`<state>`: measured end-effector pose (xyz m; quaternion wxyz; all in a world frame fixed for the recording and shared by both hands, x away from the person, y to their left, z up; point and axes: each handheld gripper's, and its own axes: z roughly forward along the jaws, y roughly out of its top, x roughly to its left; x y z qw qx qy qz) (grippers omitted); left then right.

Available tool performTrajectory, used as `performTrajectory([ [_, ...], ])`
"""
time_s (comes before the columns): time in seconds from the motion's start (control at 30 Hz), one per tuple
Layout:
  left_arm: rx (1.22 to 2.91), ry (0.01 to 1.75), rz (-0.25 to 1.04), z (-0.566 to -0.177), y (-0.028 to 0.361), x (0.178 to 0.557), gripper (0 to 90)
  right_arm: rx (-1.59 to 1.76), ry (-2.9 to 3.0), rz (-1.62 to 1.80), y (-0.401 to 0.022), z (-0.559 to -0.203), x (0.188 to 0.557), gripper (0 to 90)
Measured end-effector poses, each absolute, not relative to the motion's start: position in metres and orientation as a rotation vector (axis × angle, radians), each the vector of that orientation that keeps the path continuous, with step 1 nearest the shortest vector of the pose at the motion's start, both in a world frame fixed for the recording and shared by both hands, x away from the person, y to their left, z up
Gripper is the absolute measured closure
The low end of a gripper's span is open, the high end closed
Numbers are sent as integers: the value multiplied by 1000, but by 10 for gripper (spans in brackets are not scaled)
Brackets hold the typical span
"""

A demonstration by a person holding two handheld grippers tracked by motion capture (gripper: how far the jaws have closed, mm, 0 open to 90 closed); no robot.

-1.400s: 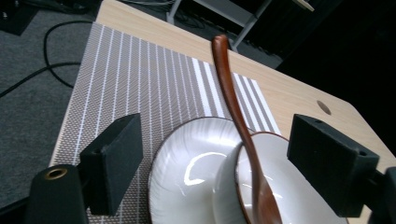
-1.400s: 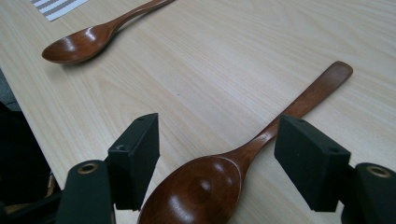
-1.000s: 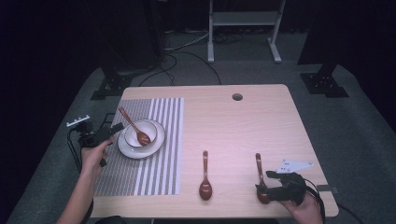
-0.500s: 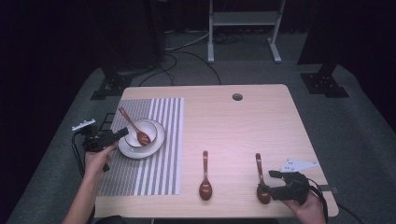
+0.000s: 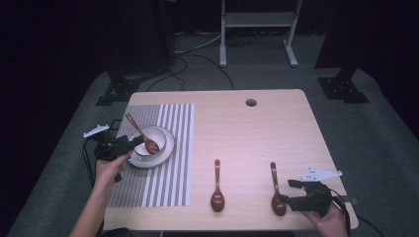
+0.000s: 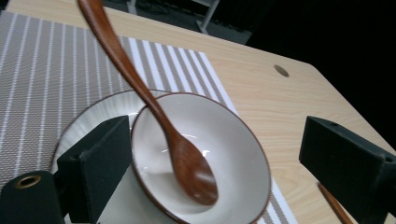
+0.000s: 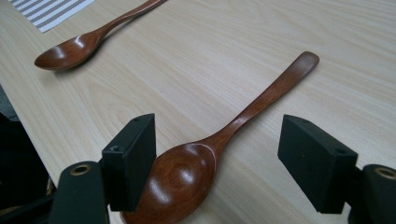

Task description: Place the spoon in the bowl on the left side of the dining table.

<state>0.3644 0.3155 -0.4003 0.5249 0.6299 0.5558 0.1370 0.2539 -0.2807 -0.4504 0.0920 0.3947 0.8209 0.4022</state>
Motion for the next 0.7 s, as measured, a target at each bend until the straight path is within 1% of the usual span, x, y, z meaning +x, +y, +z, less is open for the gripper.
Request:
performTrajectory([
  [0.17,1521,1304,311,-401,307,360,85,1181,2434,1197,-280,-450,254,266],
  [0.23,1534,1291,323,-401,304,360,85,1179,2435,1195,-280,-450,254,266],
  [0.53,1548,1273,306,-401,290,364,85,1197,2423,1197,-285,-451,254,266],
  [0.7,1584,1241,299,-400,279,359,85,1203,2416,1195,-286,-450,253,267],
])
